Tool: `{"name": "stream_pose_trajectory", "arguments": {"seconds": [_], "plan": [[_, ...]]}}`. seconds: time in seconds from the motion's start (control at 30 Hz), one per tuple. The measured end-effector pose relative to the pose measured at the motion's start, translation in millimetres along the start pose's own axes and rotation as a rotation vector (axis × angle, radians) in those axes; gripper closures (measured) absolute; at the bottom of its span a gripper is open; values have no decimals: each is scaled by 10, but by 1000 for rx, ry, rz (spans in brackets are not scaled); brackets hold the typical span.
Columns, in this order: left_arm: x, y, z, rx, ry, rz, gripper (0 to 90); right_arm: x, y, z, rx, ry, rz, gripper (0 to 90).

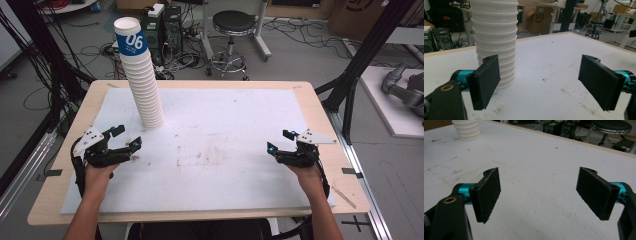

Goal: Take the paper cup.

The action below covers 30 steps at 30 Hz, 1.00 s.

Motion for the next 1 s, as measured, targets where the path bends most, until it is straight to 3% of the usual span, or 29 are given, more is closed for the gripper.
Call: {"name": "stream_pose_trajectory", "arguments": {"seconds": [0.23,0.53,0.7,0.87,1.0], "plan": [[-12,-4,7,0,-8,2,175,22,-26,27,18,8,7,200],[-43,-20,-11,3,-21,2,175,302,-235,177,110,47,27,200],[-35,-58,-43,14,-15,-20,175,552,-415,361,185,63,9,200],[-38,-95,-61,20,-16,-23,175,961,-622,627,266,67,-55,199],[-65,-112,-58,23,-22,-31,175,1243,-768,825,321,80,-77,199]]}}
Point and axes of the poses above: each handheld gripper's, and its own axes: z roughly forward along the jaws, x roughly out of its top, y roughly to its right, the point moved 9 cm from there along z, roughly forward along the jaws, and after that the axes turned 2 degrees about -z, right-handed, at the moved point
